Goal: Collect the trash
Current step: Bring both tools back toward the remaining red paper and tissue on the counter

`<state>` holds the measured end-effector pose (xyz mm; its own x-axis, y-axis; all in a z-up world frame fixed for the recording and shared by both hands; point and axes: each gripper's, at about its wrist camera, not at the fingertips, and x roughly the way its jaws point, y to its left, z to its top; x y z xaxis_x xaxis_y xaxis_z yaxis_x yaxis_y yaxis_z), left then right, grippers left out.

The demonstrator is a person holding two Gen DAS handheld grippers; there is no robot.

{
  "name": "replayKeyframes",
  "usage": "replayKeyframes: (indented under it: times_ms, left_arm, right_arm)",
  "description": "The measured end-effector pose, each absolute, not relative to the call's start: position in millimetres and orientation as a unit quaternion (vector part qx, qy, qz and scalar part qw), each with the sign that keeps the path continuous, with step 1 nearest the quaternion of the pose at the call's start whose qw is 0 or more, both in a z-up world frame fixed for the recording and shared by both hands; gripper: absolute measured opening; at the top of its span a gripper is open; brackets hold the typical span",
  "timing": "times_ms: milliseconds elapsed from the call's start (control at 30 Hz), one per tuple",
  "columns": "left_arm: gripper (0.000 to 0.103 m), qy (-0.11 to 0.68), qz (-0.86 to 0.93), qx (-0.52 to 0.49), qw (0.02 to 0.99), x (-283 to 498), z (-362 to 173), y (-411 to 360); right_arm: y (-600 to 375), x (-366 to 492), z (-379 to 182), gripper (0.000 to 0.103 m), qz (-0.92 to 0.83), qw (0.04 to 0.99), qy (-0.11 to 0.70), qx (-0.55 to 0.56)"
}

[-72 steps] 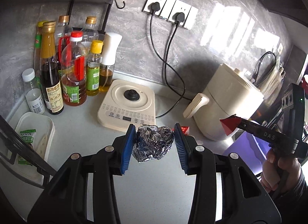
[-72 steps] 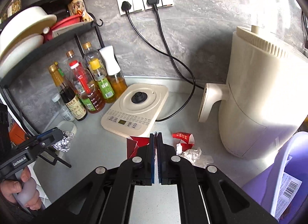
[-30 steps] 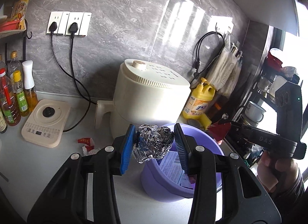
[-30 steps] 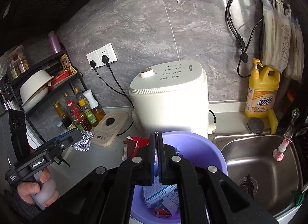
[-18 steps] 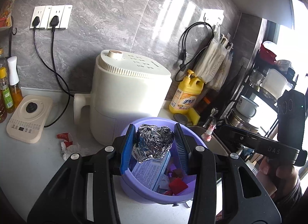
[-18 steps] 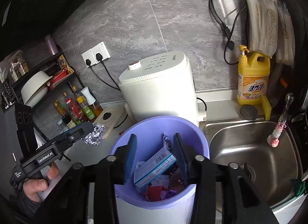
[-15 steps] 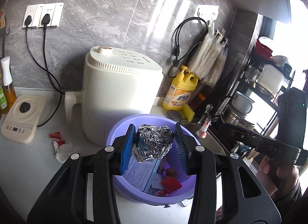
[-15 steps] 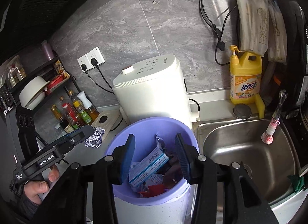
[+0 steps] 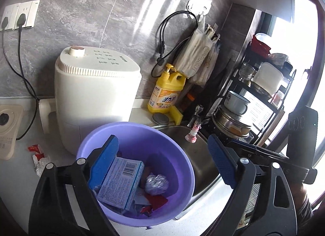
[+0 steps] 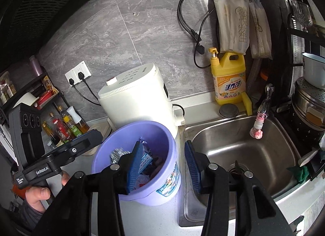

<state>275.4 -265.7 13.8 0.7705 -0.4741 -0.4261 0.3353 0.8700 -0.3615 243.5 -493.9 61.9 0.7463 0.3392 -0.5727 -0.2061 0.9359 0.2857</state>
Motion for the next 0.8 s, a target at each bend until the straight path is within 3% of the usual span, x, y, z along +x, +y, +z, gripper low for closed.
replayKeyframes:
  times_ms: [100,500,567,733,800]
  left_arm:
    - [0.097,0.258,-0.186,-0.139,0.938,272.5,13.7,-246.0]
    - [0.097,0.286,-0.088,-0.133,0.945,249.2,3.5,-160.8]
    - [0.097,0.288,-0.077,-0.138,0.945,243.8,1.0,-144.9]
    - [0.097,0.296,-0.059,-0.141,0.943,231.5,-4.8,-111.9]
    - [0.097,0.297,-0.053,-0.14,0.943,226.6,-6.1,-100.1]
  right_arm:
    - [-488.2,244.2,60.4,0.044,0.148,0.928,0.327,0.1]
    - [-406.6,244.8,42.2,0.045,0.199,0.913,0.349,0.067]
    - [-391.8,244.2,39.4,0.049,0.2,0.912,0.353,0.059]
    - [-357.2,233.1,40.4,0.083,0.19,0.921,0.337,0.041]
    - [-345.2,229.1,40.2,0.091,0.183,0.925,0.331,0.045]
